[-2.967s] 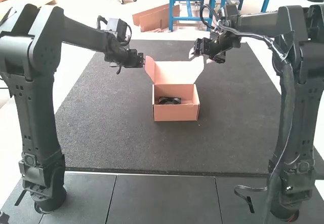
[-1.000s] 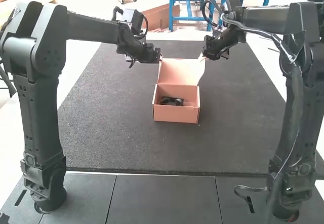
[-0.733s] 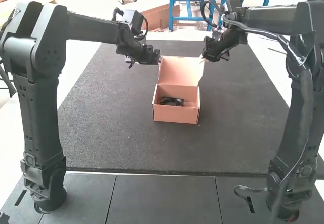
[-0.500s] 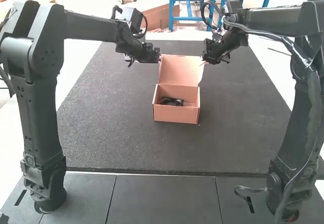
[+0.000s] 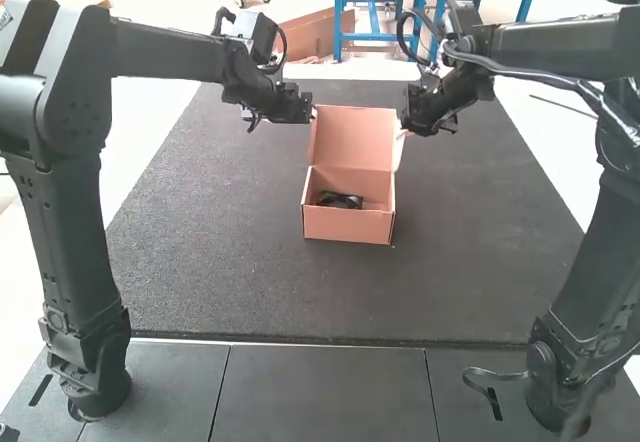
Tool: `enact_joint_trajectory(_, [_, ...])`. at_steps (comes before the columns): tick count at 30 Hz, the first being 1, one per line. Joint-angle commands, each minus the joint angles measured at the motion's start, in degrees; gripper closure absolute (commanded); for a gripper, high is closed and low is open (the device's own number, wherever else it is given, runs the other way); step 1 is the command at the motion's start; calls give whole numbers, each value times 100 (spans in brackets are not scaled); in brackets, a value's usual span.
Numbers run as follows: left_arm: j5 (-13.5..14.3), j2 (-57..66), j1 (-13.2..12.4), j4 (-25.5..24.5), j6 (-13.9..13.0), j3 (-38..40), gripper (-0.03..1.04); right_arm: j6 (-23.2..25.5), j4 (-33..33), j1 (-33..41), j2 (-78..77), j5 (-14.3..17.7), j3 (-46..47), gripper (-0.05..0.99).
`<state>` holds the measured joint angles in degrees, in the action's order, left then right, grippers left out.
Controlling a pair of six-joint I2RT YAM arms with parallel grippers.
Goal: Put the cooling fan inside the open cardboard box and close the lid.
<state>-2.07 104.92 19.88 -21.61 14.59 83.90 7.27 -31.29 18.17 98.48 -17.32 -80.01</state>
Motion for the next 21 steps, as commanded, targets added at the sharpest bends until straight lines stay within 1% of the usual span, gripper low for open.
enact_joint_trajectory(1, [-57, -262, 34, -2, 0, -58, 4, -32, 17, 99, -250, 10, 108, 94])
enact_joint_trajectory(5, [-66, -306, 25, -2, 0, -128, 4, -32, 17, 90, -338, 1, 196, 94])
enact_joint_trajectory(7, [-154, -332, 16, -2, 9, -163, 4, -15, 17, 90, -373, -8, 231, 94])
enact_joint_trajectory(12, [-233, -411, 34, -19, 18, -313, 4, 29, 26, 90, -470, -34, 389, 94])
enact_joint_trajectory(13, [-286, -429, 34, -19, 0, -357, 4, 29, 44, 99, -487, -52, 433, 94])
enact_joint_trajectory(16, [-330, -464, 78, -10, -9, -480, 4, 99, 88, 99, -549, -175, 565, 94])
enact_joint_trajectory(19, [-365, -482, 148, -2, -18, -568, 4, 135, 123, 99, -593, -219, 706, 94])
enact_joint_trajectory(21, [-470, -499, 165, 16, -18, -603, 4, 205, 167, 99, -637, -316, 802, 94])
